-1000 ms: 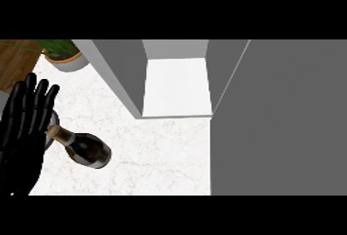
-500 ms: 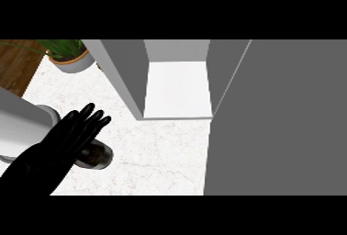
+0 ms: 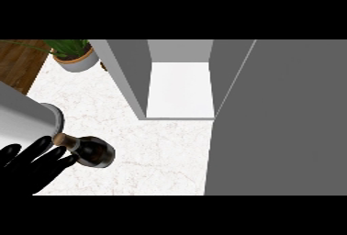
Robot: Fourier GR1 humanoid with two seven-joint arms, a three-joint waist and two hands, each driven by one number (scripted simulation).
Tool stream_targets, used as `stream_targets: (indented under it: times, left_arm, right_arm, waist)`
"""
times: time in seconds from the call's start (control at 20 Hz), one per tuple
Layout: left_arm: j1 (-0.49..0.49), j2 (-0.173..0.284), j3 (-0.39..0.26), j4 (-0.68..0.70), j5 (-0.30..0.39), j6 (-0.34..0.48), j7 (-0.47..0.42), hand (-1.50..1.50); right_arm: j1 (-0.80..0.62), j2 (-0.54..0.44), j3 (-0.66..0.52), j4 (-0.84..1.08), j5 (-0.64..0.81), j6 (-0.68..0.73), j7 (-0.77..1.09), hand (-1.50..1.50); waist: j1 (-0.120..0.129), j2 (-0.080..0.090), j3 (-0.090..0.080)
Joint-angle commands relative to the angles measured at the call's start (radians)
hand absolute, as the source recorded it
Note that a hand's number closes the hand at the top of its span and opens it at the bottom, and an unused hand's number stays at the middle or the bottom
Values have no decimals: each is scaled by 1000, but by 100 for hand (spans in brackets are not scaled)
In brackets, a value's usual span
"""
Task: Pick up the wine, place it into the cabinet and close the cabinet
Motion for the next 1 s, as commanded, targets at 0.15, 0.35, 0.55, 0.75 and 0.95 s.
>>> stream_targets:
  times: [0.15, 0.35, 0.55, 0.75, 0.95]
  left_arm:
    - [-21, 95, 137, -128, 248, 119, 127, -150]
    - [104, 64, 149, -264, 244, 112, 165, -150]
    - [51, 38, 131, -236, 227, 161, 184, -150]
    - [57, 15, 175, -222, 237, 148, 202, -150]
    - [36, 35, 249, -218, 260, 201, 241, -150]
  right_arm:
    - [-69, 2, 8, -119, -10, -57, 177, -150]
    - [-51, 9, -20, -121, -19, -53, 171, -150]
    - [-60, -20, -78, -158, -90, -29, 204, -150]
    - [-110, 18, 7, -145, -4, -74, 257, -150]
    - [-118, 27, -26, -77, 6, -60, 196, -150]
  waist:
    - [3, 1, 0]
    - [7, -1, 0]
    - [-1, 0, 1]
    - [3, 0, 0]
    - [4, 1, 0]
